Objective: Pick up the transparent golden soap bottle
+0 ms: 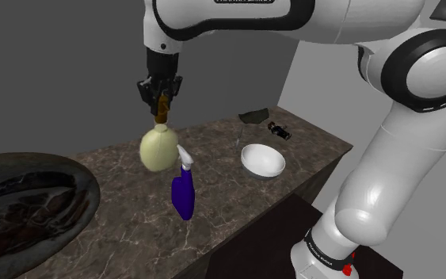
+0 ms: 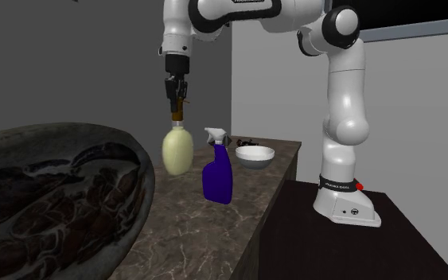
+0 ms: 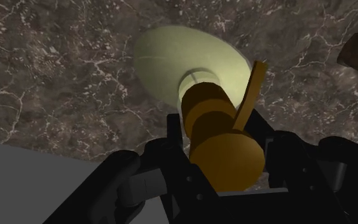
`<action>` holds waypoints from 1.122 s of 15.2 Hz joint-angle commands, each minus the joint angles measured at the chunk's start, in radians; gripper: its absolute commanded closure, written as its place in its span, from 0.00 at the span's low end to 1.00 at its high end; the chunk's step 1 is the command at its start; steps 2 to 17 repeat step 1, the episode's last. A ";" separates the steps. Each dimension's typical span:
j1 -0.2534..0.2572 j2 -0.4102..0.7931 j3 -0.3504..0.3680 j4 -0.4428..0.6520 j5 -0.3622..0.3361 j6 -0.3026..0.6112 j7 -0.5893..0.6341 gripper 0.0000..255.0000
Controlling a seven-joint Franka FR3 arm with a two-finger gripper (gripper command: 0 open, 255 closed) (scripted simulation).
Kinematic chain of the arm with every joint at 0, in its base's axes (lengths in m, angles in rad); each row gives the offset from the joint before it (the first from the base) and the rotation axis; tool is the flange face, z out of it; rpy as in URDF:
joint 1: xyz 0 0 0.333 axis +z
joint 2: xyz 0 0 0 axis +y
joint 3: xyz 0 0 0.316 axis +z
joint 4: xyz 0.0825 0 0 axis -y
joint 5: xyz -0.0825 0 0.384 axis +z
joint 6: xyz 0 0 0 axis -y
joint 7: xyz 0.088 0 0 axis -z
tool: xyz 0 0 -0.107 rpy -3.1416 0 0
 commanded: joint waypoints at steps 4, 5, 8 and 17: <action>0.000 -0.001 0.000 0.008 0.000 -0.009 0.000 1.00; 0.000 -0.001 0.000 0.008 0.000 -0.009 0.000 1.00; 0.000 -0.001 0.000 0.008 0.000 -0.009 0.000 1.00; 0.000 -0.001 0.000 0.008 0.000 -0.009 0.000 1.00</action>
